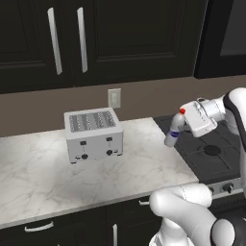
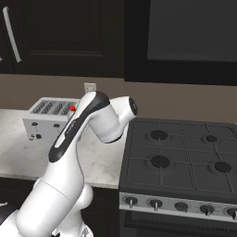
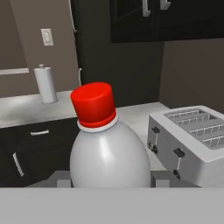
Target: Place the drinks on the dining counter in a tight cluster.
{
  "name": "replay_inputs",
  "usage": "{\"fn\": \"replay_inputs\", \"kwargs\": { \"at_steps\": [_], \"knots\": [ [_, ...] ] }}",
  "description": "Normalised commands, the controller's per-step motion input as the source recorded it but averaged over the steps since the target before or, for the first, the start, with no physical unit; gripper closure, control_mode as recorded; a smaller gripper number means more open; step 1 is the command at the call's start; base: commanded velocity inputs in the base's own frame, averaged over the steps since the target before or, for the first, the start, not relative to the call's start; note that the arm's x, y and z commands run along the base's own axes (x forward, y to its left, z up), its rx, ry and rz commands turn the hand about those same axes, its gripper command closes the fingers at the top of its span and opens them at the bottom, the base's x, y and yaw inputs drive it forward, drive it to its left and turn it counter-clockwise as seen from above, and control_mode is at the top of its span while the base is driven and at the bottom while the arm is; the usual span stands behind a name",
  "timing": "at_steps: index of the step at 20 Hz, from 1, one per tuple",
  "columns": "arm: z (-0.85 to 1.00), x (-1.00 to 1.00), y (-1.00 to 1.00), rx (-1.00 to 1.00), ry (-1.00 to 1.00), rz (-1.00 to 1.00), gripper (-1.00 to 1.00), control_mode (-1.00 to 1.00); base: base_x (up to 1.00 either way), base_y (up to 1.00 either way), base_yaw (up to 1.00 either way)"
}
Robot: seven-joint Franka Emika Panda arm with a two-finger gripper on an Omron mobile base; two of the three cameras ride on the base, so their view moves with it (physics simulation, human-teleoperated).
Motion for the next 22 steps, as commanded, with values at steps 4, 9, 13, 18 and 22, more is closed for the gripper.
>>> {"fn": "replay_inputs", "kwargs": {
  "at_steps": [4,9,13,18,22],
  "knots": [
    [0.0,-0.13,0.0,0.0,0.0,0.0,1.0,1.0,-0.29,0.0,0.0],
    [0.0,0.0,0.0,0.0,0.0,0.0,1.0,1.0,-0.99,0.0,0.0],
    [0.0,0.0,0.0,0.0,0.0,0.0,1.0,1.0,-0.84,0.0,0.19],
    [0.0,0.0,0.0,0.0,0.0,0.0,1.0,1.0,-0.8,-0.01,0.54],
    [0.0,0.0,0.0,0.0,0.0,0.0,1.0,1.0,-0.71,0.0,0.85]
  ]
}}
